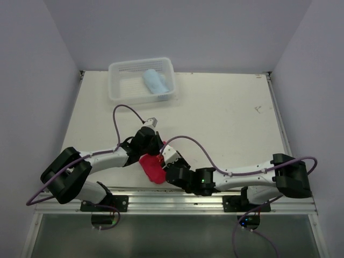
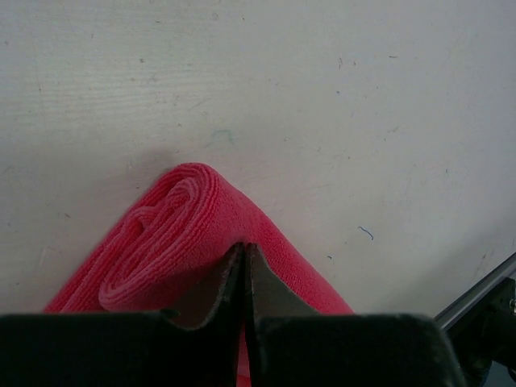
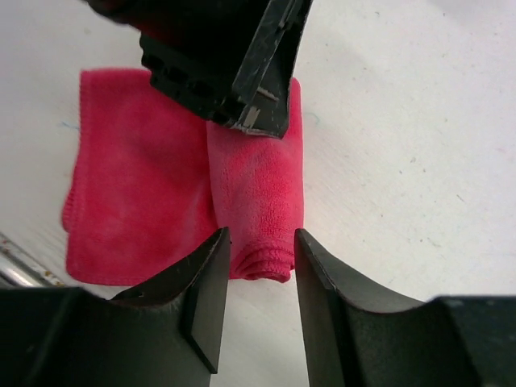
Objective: Roll the towels
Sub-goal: Roll the towel
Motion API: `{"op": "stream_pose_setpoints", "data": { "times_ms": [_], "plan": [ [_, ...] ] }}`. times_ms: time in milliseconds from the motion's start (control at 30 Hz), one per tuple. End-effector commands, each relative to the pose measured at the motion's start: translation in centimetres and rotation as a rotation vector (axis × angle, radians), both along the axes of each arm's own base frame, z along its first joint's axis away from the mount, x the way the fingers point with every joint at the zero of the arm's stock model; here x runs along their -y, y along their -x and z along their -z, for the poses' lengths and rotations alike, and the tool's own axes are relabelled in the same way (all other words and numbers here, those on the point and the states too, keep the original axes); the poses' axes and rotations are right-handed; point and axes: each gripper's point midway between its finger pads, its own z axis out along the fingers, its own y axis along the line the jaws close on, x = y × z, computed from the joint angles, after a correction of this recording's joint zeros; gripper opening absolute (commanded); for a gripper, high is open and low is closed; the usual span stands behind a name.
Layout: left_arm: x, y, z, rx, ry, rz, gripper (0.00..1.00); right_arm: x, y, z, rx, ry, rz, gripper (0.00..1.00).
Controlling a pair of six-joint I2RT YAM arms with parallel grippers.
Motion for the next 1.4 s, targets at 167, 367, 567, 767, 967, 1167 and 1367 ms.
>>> {"op": "stream_pose_setpoints", "data": {
  "times_ms": [167, 367, 567, 767, 967, 1167, 1367],
  "plan": [
    [-2.0, 0.8, 1.9, -0.021, -0.072, -0.04, 0.08, 1.8, -1.9, -2.2, -0.243, -0.445, 0.075, 0.47],
    [-2.1, 1.1, 1.9, -0.023, -0.069, -0.039, 0.08, 2.6, -2.7, -1.4, -0.419, -0.635, 0.103, 0.57],
    [-2.4, 1.4, 2.3, -0.032, -0.068, -0.045, 0.07, 1.9, -2.6, 1.3, -0.556, -0.709, 0.122, 0.58],
    [-2.4, 1.7, 2.5, -0.041, -0.06, -0.046, 0.06, 1.5, -2.2, 4.1, -0.606, -0.686, 0.129, 0.58],
    [-2.5, 1.8, 2.6, -0.045, -0.048, -0.053, 0.06, 1.2, -1.4, 5.3, -0.649, -0.688, 0.112, 0.56],
    [-2.4, 1.8, 2.5, -0.044, -0.037, -0.062, 0.05, 0.5, -1.0, 6.0, -0.688, -0.691, 0.091, 0.44],
    [-2.4, 1.6, 2.3, -0.039, -0.04, -0.067, 0.05, 0.4, -1.1, 6.0, -0.677, -0.678, 0.09, 0.18]
  ]
}}
